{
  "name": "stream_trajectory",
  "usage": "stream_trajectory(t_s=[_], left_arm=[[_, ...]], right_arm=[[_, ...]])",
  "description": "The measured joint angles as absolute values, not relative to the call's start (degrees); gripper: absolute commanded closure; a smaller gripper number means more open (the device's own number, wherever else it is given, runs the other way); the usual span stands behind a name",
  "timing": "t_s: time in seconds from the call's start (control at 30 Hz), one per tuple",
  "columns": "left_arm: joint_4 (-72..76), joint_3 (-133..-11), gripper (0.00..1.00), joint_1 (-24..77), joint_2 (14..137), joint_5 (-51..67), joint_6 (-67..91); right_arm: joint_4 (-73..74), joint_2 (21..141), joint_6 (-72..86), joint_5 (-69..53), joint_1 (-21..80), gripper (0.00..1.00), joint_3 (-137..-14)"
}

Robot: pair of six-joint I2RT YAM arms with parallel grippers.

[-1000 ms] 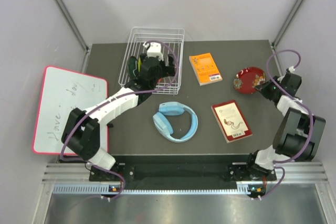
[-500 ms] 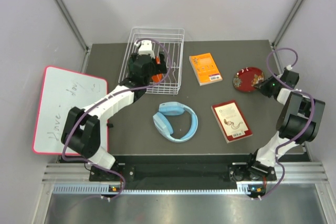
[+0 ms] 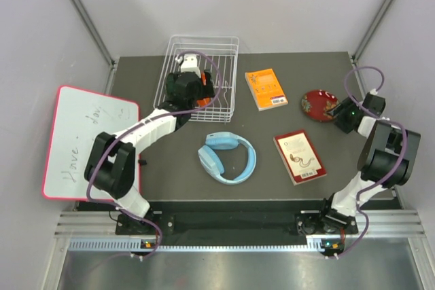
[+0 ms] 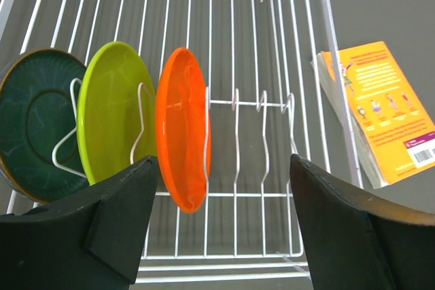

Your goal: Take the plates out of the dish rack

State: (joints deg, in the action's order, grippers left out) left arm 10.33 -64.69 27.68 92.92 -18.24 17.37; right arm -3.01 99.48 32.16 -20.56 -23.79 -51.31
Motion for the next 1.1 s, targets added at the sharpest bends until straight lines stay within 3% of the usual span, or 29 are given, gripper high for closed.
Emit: stream_trajectory(t_s=[0.37,0.5,0.57,0.77,1.1], left_arm=[[10.79,-69.32,0.27,27.29,102.0,-22.37,16.27],[10.83,-71.79,0.55,26.59,105.71,-24.05,16.53],[10.87,-72.47,0.61,26.28,107.11,-24.97,16.45],[10.15,-72.47,0.99,25.91,107.79,-27.46,15.66],[13.26,-71.09,1.0,27.97,107.61,-34.59,11.81]], right_arm=[[4.71,75.75,30.39,-15.59,-22.61,0.35,-47.99],[7.25,66.24,29.52,-14.57,-20.21,0.32,-46.85],[8.6,62.98,29.15,-14.31,-19.18,0.32,-46.28],[11.64,57.63,28.49,-13.08,-17.69,0.32,-43.62],[14.11,57.36,28.01,-11.16,-13.91,0.28,-41.98]])
